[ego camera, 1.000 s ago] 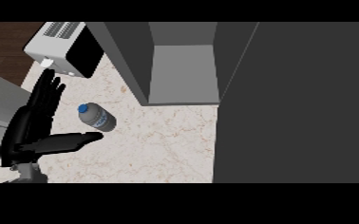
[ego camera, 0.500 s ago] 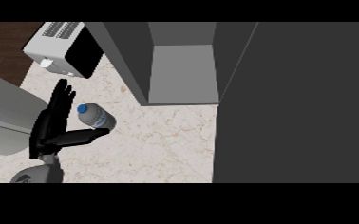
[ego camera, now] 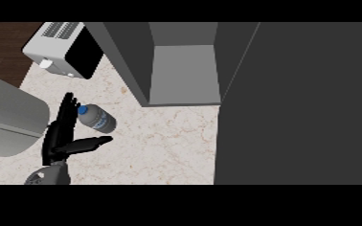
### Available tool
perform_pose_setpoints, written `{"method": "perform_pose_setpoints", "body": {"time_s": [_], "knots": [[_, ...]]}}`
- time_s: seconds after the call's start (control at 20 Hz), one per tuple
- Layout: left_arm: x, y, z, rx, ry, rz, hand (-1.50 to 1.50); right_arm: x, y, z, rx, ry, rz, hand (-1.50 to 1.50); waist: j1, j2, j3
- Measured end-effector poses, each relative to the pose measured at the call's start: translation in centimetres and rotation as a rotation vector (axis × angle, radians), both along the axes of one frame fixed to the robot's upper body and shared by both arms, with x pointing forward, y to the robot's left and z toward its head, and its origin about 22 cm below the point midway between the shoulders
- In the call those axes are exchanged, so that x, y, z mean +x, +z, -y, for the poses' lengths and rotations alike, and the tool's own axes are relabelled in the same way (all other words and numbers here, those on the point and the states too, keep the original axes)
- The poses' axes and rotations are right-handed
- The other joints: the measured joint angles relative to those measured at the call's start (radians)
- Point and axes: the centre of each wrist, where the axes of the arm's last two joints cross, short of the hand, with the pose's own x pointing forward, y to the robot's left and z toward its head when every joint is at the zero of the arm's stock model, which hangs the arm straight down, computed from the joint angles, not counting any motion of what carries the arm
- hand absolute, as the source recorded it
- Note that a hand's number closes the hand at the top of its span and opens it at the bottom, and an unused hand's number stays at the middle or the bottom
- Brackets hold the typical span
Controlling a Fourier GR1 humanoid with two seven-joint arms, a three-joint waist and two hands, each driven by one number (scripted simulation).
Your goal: Pick up the bottled water, place it into the cabinet and close the cabinet
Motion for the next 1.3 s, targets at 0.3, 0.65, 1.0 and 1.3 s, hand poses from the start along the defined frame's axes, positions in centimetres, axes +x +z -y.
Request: {"method": "perform_pose_setpoints", "body": {"time_s": [0.3,0.65,1.0,1.3], "knots": [[0.7,-2.3,0.0,-0.100,-0.076,-0.014,-1.50,-0.5,-0.2,0.0,0.004,0.000,-0.001,-1.50,-0.004,0.001,0.000],[0.7,-4.9,1.1,-0.177,-0.086,0.013,1.50,-0.8,-0.2,0.2,-0.010,0.002,-0.006,-1.50,-0.005,0.002,-0.001],[1.7,-5.5,2.0,-0.264,-0.043,0.041,1.50,-1.1,-0.2,0.4,-0.017,-0.003,-0.005,-1.50,-0.006,0.003,-0.001],[1.7,-6.0,2.4,-0.308,-0.059,0.074,1.50,-1.0,-0.3,0.3,-0.013,-0.005,-0.005,-1.50,-0.004,0.004,-0.001]]}}
